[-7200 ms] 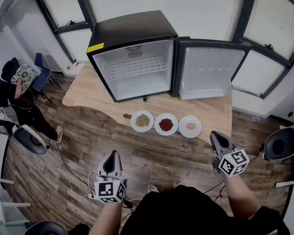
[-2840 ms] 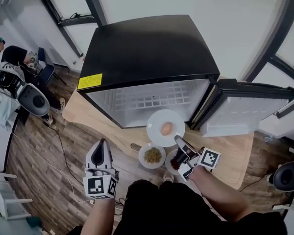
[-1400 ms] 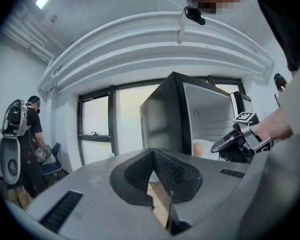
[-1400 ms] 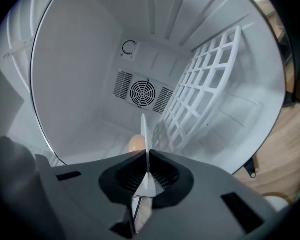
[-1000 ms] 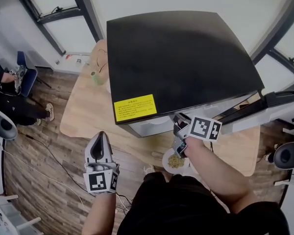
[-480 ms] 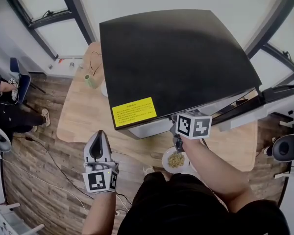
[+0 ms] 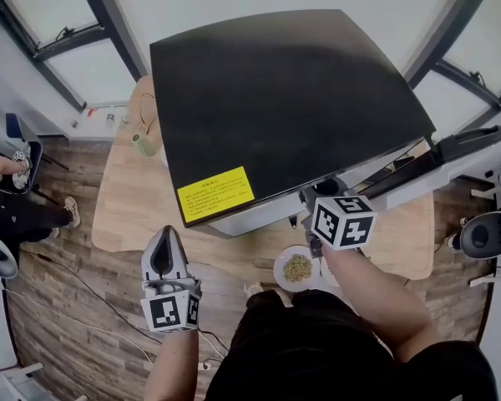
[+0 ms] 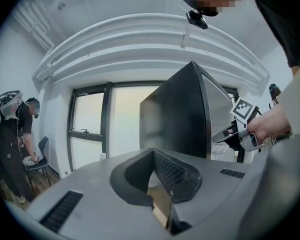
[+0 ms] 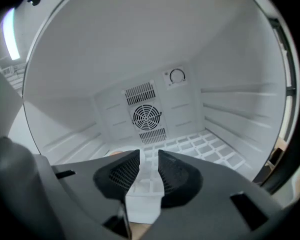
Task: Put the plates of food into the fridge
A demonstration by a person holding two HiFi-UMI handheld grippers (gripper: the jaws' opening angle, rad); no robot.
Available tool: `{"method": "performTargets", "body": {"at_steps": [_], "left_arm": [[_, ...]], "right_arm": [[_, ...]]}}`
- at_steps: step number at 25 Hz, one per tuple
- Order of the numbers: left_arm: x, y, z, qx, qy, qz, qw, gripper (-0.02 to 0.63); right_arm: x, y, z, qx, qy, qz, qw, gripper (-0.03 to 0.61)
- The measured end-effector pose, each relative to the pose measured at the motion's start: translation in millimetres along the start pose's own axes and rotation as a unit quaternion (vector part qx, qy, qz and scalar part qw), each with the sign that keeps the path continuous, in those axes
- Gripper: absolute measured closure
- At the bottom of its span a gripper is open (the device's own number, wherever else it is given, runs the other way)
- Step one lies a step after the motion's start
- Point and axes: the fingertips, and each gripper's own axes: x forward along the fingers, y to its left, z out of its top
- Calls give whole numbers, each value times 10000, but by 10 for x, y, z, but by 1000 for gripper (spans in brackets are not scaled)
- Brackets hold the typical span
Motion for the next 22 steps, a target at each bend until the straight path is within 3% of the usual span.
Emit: {"method": "performTargets", "body": {"at_steps": [5,11,18,22], "left_arm": [[79,-58,-75,-127,-53,-172,9998,610],[164,-233,-86,95,-39,-497,9987,609],[-140,-573,143,343,-181,-341,9987,609],[-275,-901,177,414,-179,-278,9986,610]], "right_arm": [[-378,-198,103,209,-604,70,9979,448],[-783,-435,78,730,-1252,271,9891,466],[-1432,-925,-384,1044,-1211,184,9870,471],[-1779,-1294,-778,1488,-1072,66,9830,471]]}}
